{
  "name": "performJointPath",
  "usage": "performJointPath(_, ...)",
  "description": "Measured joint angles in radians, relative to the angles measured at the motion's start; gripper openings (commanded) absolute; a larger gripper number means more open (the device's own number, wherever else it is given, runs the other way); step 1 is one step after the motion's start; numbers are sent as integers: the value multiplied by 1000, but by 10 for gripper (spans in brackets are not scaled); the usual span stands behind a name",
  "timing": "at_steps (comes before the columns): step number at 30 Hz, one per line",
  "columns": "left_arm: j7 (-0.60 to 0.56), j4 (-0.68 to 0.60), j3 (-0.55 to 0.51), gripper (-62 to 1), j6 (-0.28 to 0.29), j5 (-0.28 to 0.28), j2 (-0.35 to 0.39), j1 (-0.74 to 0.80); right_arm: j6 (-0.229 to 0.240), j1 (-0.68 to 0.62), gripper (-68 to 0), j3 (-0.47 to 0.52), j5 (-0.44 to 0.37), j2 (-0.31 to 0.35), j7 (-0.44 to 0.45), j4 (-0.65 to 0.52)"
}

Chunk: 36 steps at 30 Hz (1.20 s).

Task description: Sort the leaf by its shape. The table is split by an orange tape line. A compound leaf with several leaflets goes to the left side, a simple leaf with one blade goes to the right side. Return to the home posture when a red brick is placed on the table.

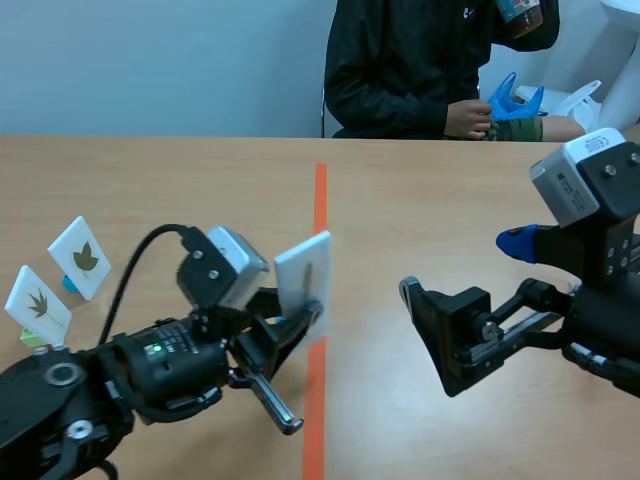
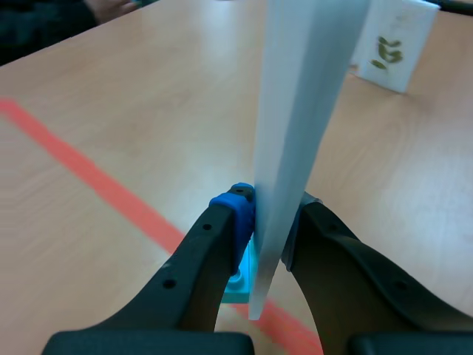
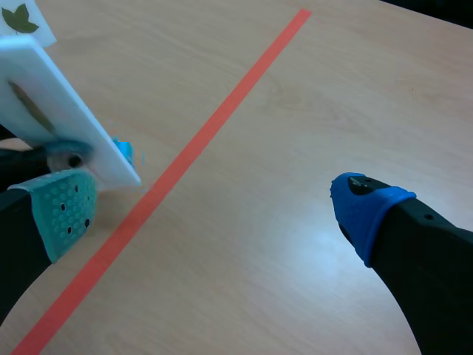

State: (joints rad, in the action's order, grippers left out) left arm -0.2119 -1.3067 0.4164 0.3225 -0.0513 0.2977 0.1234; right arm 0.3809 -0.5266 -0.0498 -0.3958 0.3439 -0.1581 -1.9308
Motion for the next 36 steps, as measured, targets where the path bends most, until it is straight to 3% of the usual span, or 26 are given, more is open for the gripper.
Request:
performJointPath(11,67,-220,-334,-573,-1,-180,3,370,0,0,-10,0,0,0,0,0)
performJointPath(14,66,-239,-401,-573,-1,-197,2,426,0,0,-10,0,0,0,0,0)
performJointPath(20,66,-237,-496,-573,-45,-198,-47,421,0,0,-10,0,0,0,0,0)
performJointPath(28,67,-228,-599,-573,-50,-243,-135,386,0,0,-10,0,0,0,2,0)
performJointPath(36,51,-78,-621,-573,-113,-276,-158,364,0,0,-10,0,0,0,3,0)
